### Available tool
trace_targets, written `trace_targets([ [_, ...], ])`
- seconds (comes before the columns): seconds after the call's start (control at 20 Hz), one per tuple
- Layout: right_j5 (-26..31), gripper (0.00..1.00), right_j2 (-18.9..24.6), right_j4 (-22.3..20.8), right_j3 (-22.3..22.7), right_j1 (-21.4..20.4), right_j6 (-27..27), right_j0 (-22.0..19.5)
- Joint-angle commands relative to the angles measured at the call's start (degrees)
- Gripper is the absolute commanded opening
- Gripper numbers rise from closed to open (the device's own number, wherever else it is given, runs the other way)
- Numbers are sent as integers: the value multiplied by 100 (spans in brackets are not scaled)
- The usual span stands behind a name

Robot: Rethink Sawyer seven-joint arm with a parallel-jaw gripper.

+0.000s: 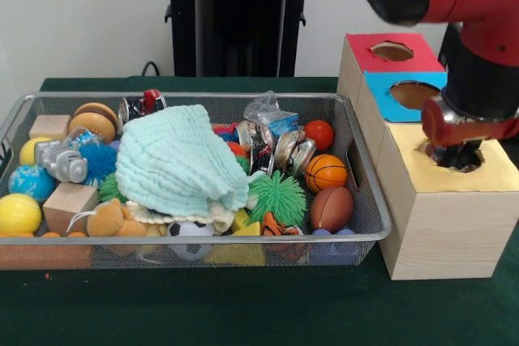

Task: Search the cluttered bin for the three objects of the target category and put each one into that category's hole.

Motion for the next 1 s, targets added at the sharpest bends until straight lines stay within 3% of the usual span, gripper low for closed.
trace_targets([
  [0.05, 1569, 0, 91, 256, 640, -1468, 345, 54],
  [0.25, 1732, 0, 18, 66, 227, -1661, 285, 66],
  [0.55, 751, 0, 229, 62, 133, -1570, 207, -254],
  [0.75, -193, 0, 476, -72, 405, -1380, -430, -796],
  [1.0, -38, 0, 937, -336, 377, -1303, -1829, -1580],
])
